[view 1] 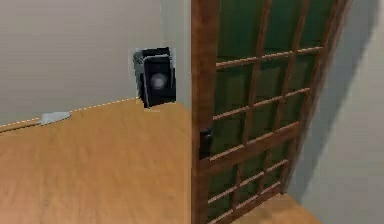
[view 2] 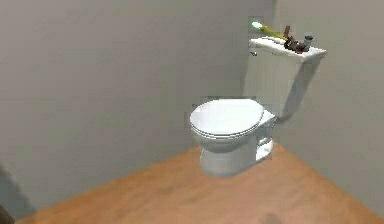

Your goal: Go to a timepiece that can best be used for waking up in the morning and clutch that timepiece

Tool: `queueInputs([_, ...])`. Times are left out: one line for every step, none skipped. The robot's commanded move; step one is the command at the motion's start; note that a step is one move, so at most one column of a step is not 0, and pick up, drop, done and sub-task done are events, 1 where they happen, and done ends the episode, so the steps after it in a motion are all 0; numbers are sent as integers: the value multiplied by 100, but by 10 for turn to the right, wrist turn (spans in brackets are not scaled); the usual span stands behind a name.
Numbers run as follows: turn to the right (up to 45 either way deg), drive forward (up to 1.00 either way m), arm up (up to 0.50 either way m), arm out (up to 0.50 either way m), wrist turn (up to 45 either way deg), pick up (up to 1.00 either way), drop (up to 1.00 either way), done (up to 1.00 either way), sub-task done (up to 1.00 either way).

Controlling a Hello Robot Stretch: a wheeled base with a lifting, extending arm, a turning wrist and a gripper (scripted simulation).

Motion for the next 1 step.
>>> queueInputs([-450, 0, 0, 0, 0, 0, 0, 0, 0])
